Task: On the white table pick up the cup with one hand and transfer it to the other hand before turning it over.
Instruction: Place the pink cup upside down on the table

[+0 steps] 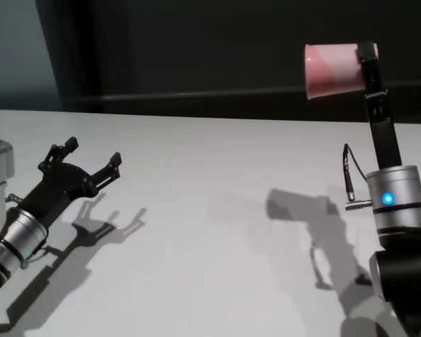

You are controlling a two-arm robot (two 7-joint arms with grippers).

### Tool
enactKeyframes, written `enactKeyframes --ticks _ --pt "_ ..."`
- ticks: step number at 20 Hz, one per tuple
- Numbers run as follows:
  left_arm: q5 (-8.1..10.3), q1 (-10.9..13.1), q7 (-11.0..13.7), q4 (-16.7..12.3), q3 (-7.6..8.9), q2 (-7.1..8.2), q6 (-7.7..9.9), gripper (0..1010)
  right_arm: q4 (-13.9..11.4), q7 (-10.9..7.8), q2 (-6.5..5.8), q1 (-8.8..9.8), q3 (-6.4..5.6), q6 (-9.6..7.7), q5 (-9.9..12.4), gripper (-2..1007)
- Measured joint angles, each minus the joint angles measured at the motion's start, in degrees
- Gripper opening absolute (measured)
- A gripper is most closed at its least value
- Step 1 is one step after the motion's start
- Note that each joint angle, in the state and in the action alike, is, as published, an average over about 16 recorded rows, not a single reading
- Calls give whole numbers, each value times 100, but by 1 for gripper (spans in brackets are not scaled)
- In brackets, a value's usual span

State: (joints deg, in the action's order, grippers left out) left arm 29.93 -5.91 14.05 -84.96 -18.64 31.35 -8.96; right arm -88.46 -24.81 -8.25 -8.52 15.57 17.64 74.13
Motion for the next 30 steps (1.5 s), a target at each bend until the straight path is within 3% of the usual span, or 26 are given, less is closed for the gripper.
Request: enactKeyframes --ticks 7,14,22,30 --pt "2 -2 0 0 -1 1 0 1003 -363 767 -395 138 -119 -91 -760 739" --pt "3 -3 1 0 -2 2 0 1003 -482 1407 -698 13 13 -382 -1667 739" --pt "4 -3 1 0 -2 2 0 1003 -429 1796 -922 -348 414 -902 -2698 739" --pt "4 -3 1 0 -2 2 0 1003 -247 1890 -1008 -773 963 -1512 -3564 739"
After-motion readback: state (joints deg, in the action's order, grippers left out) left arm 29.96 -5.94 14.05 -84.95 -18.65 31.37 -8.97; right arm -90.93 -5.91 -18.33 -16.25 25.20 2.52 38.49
